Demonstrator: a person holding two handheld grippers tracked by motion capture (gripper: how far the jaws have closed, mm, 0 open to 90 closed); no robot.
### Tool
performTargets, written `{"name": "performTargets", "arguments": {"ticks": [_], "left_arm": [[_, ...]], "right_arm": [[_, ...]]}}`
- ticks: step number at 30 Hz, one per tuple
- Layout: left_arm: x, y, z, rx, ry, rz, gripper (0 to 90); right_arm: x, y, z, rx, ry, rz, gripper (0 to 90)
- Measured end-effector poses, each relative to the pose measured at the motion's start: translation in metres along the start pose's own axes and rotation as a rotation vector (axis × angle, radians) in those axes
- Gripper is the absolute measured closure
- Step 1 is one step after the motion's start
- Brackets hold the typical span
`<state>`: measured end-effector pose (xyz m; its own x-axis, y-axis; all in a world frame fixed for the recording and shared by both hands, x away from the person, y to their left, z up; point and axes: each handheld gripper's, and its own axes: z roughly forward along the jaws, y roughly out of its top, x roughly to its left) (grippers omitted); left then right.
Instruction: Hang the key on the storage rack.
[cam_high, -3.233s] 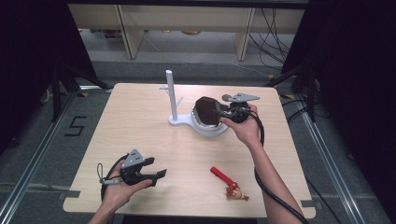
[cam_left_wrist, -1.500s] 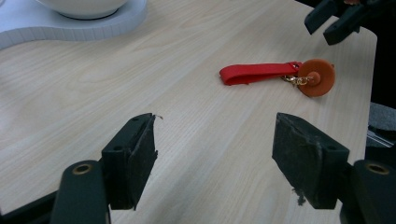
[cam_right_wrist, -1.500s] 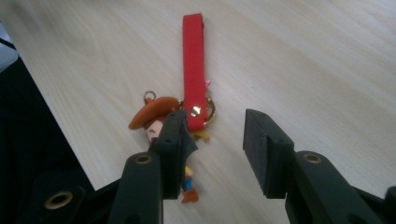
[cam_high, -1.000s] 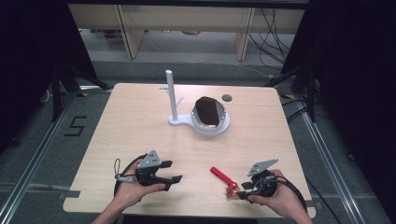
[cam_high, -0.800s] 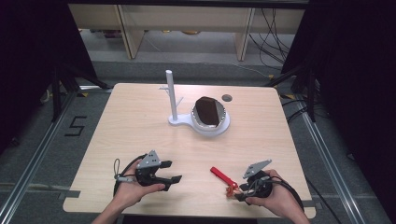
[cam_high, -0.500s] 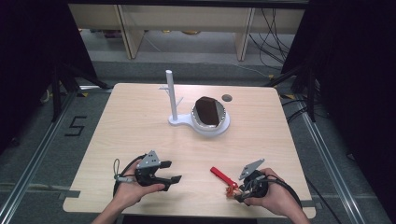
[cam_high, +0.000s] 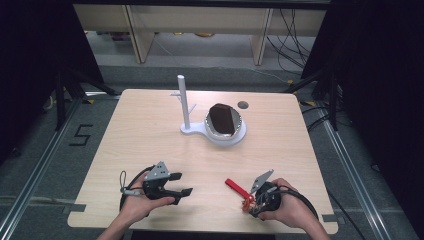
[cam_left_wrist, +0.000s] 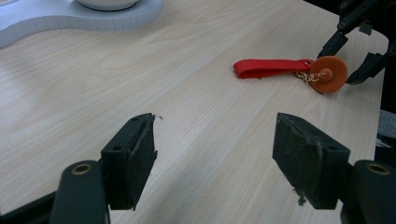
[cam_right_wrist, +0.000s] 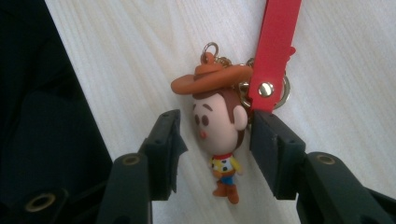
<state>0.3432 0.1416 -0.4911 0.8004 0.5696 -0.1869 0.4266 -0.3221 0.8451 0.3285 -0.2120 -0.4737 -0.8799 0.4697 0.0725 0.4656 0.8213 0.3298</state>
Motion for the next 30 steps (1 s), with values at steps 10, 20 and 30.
{"name": "performTargets", "arguments": {"ticks": [10, 20, 30], "left_arm": [[0.002, -0.001, -0.002, 0.005, -0.006, -0.008, 29.0], [0.006, -0.005, -0.005, -0.015, 0.012, -0.033, 29.0], [0.008, -0.001, -0.013, -0.062, 0.008, -0.050, 29.7]], "right_arm": [[0.000, 0.008, 0.002, 0.067, -0.014, -0.030, 67.1], [0.000, 0.009, -0.008, -0.012, -0.008, 0.023, 67.5], [-0.008, 0.017, -0.041, -0.402, -0.071, 0.138, 67.7]]}}
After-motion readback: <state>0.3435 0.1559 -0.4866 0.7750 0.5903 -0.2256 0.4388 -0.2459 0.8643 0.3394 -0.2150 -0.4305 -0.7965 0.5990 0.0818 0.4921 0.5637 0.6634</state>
